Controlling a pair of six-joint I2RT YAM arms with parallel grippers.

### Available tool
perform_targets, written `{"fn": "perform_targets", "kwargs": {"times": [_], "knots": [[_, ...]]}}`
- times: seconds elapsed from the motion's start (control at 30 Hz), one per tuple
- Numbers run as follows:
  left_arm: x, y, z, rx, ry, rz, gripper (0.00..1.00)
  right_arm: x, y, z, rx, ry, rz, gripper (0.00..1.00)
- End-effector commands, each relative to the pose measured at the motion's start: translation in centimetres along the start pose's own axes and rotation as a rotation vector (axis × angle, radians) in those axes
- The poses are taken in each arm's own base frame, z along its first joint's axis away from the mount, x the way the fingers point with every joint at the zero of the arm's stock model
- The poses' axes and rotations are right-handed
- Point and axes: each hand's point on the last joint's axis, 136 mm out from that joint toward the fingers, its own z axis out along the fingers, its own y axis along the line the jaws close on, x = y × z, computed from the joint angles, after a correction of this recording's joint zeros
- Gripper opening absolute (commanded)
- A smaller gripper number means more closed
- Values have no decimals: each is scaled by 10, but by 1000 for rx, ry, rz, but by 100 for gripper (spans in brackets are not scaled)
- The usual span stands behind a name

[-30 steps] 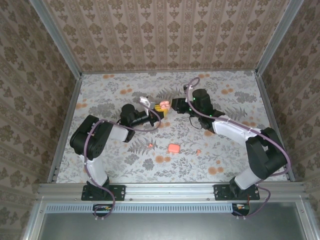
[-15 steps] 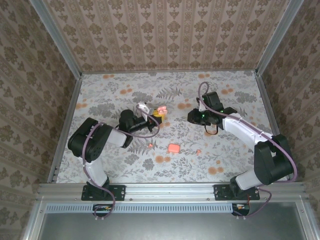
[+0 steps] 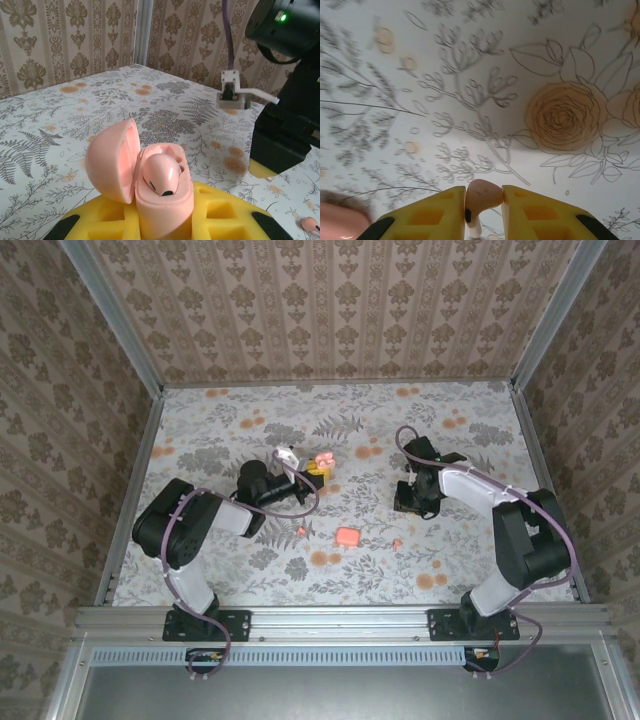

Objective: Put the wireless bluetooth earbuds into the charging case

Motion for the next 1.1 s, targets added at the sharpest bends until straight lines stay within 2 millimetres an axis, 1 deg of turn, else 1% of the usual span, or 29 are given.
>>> {"fn": "perform_targets", "kwargs": {"times": [0.0,0.17,0.3,0.37,0.47,0.53,0.63,0.8,1.07], "knots": [[-15,-5,-1,8,-34,52,13,7,-14,4,80,55,21,26],[-17,-6,-1,8,-36,58,12,12,-17,8,101,99,23,29],[-16,-5,-1,8,-34,57,12,11,-16,2,111,116,11,34],[-17,-5,-1,8,-36,59,12,8,-15,-7,126,119,7,37],[-18,-5,-1,8,-33,62,13,3,-14,-28,136,124,41,39],[-18,-5,-1,8,-30,67,12,4,-16,-39,146,145,105,39],[-19,-6,-1,7,-29,75,13,5,-19,-46,140,152,205,40],[-18,-8,0,16,-20,93,12,2,-21,-36,107,155,289,40],[-17,-11,2,26,-11,95,12,3,-18,-6,101,234,304,40]]}}
